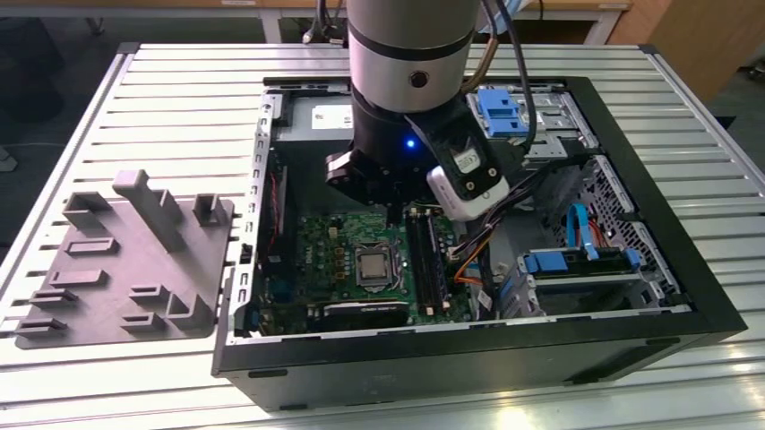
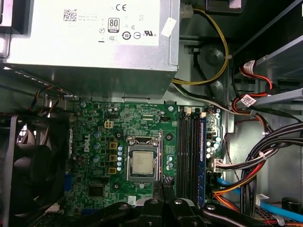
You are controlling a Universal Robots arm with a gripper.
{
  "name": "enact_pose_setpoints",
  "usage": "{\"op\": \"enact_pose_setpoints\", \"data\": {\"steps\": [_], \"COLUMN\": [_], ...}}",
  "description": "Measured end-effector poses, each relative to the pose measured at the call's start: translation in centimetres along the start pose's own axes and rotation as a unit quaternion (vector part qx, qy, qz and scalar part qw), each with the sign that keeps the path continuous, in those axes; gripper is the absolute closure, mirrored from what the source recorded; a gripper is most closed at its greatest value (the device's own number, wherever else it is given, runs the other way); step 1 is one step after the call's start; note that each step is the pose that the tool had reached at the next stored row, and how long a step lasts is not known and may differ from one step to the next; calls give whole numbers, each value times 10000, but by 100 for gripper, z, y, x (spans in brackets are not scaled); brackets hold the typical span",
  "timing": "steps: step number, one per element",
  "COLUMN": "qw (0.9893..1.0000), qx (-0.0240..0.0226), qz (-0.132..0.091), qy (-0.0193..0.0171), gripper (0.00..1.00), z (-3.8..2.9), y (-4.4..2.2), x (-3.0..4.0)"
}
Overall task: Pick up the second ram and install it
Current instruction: 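Insert the second ram into the second slot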
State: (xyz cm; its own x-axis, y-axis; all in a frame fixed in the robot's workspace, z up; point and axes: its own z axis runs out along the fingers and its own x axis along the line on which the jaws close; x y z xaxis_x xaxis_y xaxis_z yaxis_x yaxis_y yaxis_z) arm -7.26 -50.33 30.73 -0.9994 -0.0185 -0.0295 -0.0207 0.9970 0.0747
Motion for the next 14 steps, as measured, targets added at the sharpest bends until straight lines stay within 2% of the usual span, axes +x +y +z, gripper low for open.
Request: {"op": "enact_pose_setpoints", "data": {"steps": [14], "qw": [10000], "qx": [-10], "qz": [30], "qy": [-2], "gripper": [89], "z": [41], "y": [-3], "x": [-16]}}
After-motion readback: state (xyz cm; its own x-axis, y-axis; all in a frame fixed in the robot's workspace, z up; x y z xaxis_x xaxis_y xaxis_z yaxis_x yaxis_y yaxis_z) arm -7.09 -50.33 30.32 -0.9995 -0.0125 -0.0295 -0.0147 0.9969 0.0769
